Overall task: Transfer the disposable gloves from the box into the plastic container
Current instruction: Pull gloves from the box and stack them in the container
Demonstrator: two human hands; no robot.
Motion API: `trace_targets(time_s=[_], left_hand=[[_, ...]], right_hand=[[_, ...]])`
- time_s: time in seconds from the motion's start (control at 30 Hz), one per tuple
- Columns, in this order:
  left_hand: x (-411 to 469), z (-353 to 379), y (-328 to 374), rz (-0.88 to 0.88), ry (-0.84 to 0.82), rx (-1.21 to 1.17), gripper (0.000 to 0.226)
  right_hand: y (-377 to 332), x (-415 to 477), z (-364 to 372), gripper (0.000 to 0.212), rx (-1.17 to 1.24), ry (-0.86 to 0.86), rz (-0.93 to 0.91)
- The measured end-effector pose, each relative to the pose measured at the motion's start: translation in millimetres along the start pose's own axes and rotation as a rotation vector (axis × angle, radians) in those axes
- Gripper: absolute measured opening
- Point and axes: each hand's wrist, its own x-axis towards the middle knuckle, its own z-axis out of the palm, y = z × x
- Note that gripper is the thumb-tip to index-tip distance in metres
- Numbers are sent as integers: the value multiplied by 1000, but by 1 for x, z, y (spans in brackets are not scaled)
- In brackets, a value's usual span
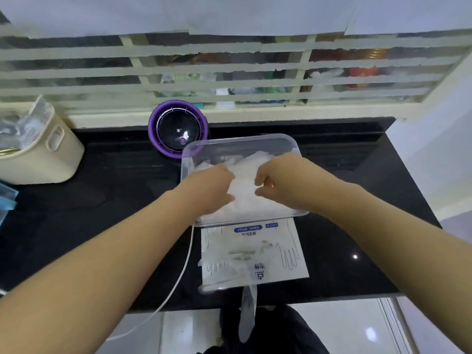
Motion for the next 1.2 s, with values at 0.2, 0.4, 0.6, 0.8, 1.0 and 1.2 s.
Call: trace_targets(time_s=[0.2,0.4,0.6,0.8,1.0,1.2], left_hand=[[-79,23,5,488,504,-248,23],[-88,78,16,334,48,101,58],[-90,83,13,255,336,-312,19],[-104,52,-3,168,279,-1089,1],[-106,47,-22,34,226,-1432,31],[-119,16,-15,175,253,-1692,21]], right_hand=[[-15,-58,46,34,91,-262,-31],[-17,-50,99,42,105,-178,-9],[-8,-49,113,23,203,-93,43],[-11,-51,110,24,332,-64,32],[-10,-52,95,20,419,-51,90],[-18,-67,32,40,404,-12,74]])
